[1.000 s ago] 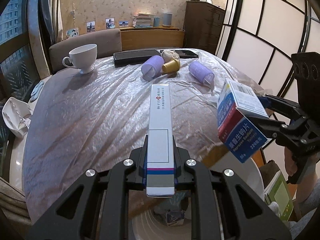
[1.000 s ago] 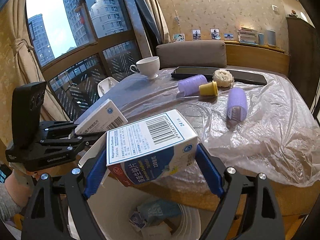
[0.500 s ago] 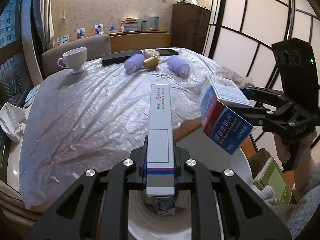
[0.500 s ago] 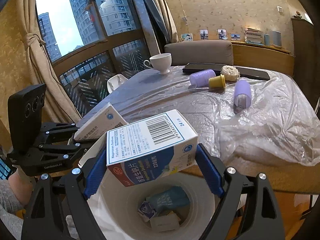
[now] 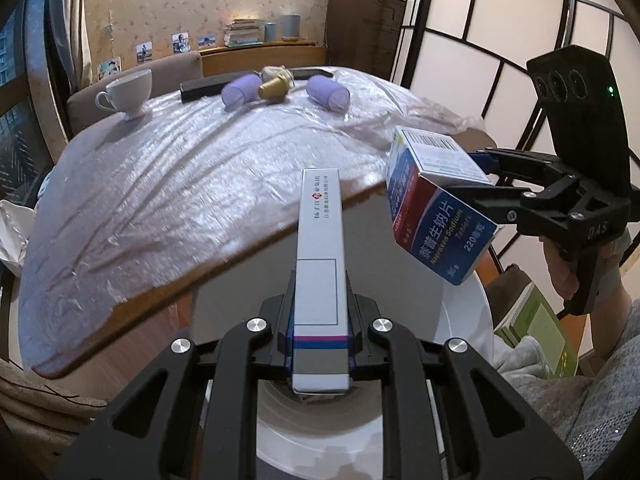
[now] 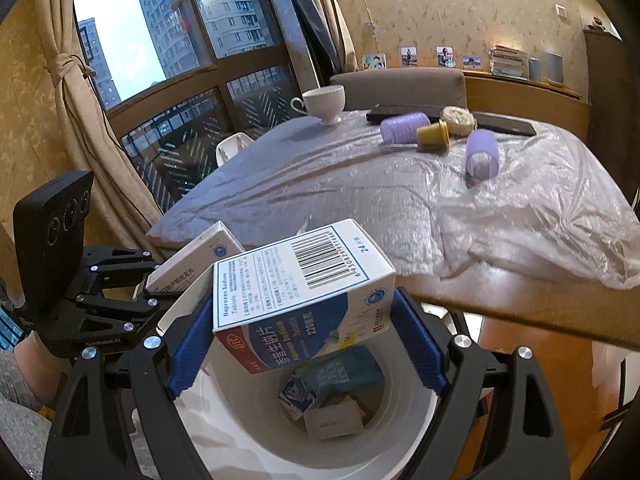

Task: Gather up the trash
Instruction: 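Carry the medicine box and barcode carton in both tools over the white bin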

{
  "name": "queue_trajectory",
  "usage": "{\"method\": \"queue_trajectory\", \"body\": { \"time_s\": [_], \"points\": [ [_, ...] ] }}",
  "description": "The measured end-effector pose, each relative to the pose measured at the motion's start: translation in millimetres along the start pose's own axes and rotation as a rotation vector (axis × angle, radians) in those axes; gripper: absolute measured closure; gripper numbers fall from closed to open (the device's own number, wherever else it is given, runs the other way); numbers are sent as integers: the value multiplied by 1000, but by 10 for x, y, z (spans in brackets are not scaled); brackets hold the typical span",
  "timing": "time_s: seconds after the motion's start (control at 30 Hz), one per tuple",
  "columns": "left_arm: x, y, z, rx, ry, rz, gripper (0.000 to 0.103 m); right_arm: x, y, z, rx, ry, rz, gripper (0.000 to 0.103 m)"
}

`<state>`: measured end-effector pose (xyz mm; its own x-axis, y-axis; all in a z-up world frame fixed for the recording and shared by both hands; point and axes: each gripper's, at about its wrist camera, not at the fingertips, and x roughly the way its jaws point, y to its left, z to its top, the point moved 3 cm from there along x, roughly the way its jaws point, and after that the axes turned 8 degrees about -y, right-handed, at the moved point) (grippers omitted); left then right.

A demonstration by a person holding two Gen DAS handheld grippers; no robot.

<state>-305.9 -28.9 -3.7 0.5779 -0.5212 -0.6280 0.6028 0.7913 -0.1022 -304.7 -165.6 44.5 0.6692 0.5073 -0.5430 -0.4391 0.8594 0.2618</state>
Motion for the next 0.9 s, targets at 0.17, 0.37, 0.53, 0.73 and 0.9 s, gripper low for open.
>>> {"method": "queue_trajectory", "body": {
  "time_s": [0.17,0.37,0.53,0.73,0.9],
  "points": [
    [43,-83,-104,18,31,-7,83,-6,-6,-99,13,22,-5,20],
    [145,-126,-211,11,68,3,83,37,2,-237,12,58,-9,20],
    [251,-142,-315,14,109,33,83,126,4,-384,6,98,-25,20],
    [358,-127,-414,18,136,59,83,235,-13,-499,13,131,-29,20],
    [452,-91,-464,20,155,79,83,315,-16,-555,2,153,-49,20]
  ]
}}
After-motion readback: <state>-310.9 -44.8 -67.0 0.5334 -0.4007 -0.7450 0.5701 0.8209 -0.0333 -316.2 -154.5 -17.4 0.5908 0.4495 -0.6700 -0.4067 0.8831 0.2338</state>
